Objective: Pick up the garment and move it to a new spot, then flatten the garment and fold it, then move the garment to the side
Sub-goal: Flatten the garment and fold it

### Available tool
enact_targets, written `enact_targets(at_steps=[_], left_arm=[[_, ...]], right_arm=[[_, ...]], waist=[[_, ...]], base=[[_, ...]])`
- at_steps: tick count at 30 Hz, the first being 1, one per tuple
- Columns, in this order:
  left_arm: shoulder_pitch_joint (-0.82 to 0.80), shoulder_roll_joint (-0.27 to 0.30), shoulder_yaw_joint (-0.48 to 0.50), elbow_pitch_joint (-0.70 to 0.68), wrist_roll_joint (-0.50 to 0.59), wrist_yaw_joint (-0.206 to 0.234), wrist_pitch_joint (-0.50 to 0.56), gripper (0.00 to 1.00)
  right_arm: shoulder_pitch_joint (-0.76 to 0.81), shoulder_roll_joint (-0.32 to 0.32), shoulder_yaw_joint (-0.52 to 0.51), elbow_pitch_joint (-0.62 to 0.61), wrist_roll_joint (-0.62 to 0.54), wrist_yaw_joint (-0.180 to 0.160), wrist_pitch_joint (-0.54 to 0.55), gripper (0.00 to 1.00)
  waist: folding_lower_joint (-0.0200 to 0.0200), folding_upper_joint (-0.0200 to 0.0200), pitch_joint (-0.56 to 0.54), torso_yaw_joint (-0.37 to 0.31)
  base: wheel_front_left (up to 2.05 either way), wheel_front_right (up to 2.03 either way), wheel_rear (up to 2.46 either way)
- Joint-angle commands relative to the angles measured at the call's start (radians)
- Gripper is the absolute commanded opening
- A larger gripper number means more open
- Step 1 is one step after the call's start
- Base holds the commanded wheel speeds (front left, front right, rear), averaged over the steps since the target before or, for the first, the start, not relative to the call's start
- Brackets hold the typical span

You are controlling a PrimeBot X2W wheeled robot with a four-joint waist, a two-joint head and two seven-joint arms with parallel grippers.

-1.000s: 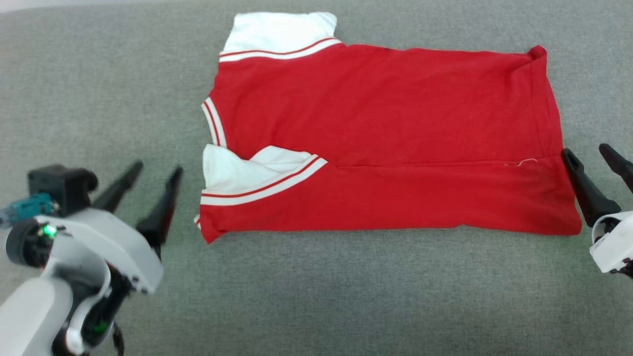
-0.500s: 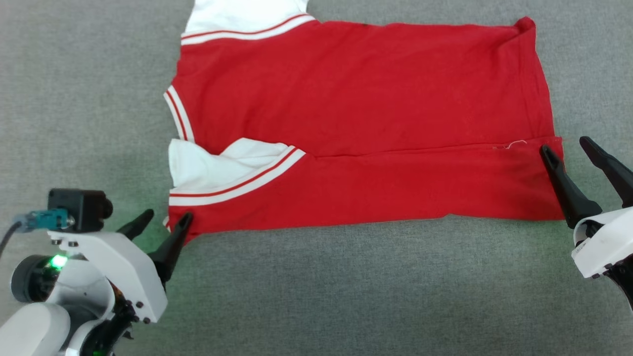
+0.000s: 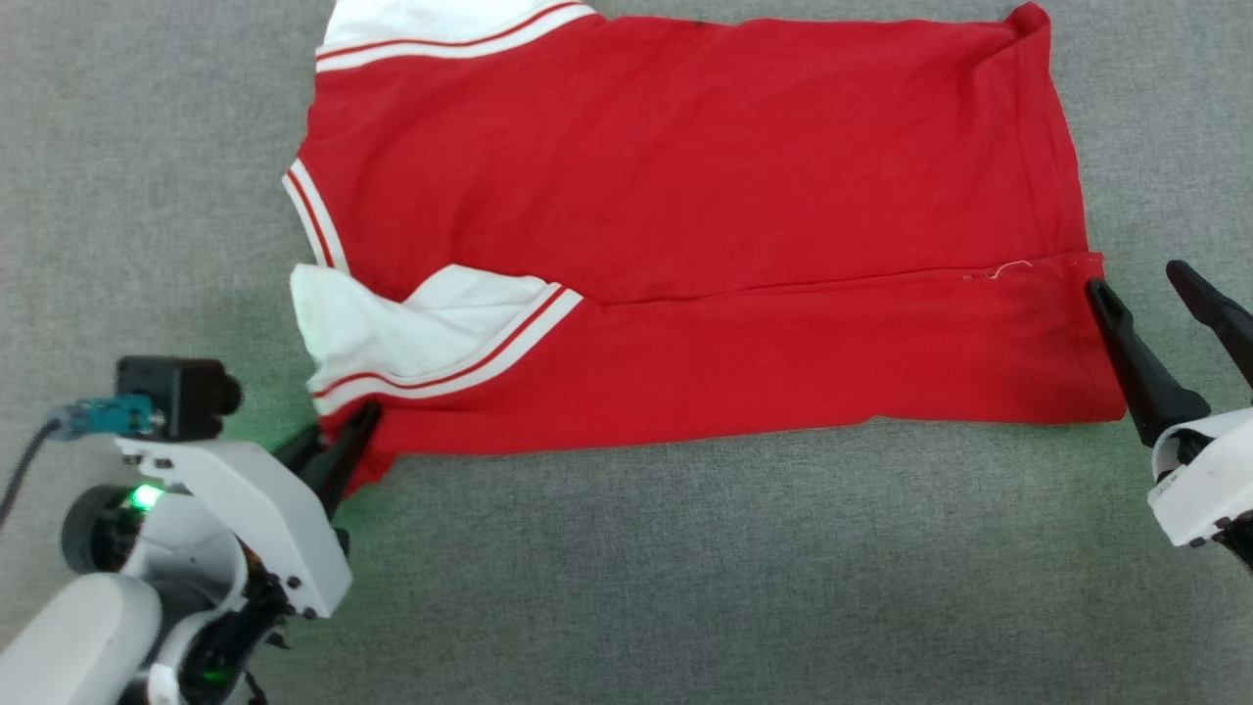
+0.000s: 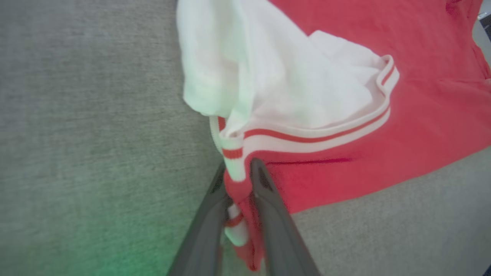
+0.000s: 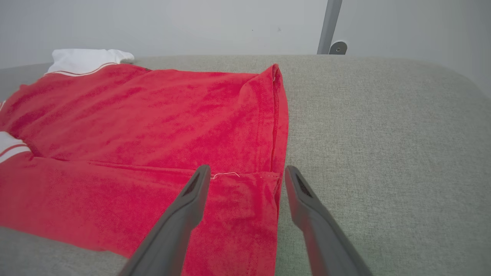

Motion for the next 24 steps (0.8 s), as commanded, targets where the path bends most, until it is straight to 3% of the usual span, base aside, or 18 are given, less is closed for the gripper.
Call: enact_targets(at_steps=[1, 5, 12, 19, 24], left_arm=[[0.017, -0.021, -0.026, 0.017, -0.007, -0.013, 0.002, 0.00], [0.024, -0.032, -0.028, 0.024, -0.007, -0.021, -0.016, 0.00], [0.023, -0.053, -0.049, 0.025, -0.002, -0.032, -0.025, 0.00], [0.001, -0.072, -0.063, 0.048, 0.009, -0.045, -0.034, 0.00], [-0.019, -0.080, -0.070, 0.063, 0.013, -0.056, -0.039, 0.00]], right_arm=[[0.014, -0.008, -0.009, -0.006, -0.008, -0.001, 0.015, 1.00], [0.036, -0.047, 0.003, -0.029, 0.003, -0.001, 0.121, 1.00], [0.056, -0.151, 0.023, -0.069, -0.011, -0.001, 0.411, 1.00], [0.002, -0.154, 0.056, -0.029, 0.008, -0.001, 0.587, 1.00], [-0.031, -0.161, 0.063, 0.022, -0.007, -0.001, 0.609, 1.00]], waist=[[0.0000, 0.0000, -0.006, -0.002], [0.0000, 0.0000, -0.023, 0.000], [0.0000, 0.0000, -0.027, 0.019], [0.0000, 0.0000, -0.018, 0.045], [0.0000, 0.0000, -0.003, 0.062]], base=[[0.00, 0.00, 0.00], [0.00, 0.00, 0.00], [0.00, 0.00, 0.00], [0.00, 0.00, 0.00], [0.00, 0.00, 0.00]])
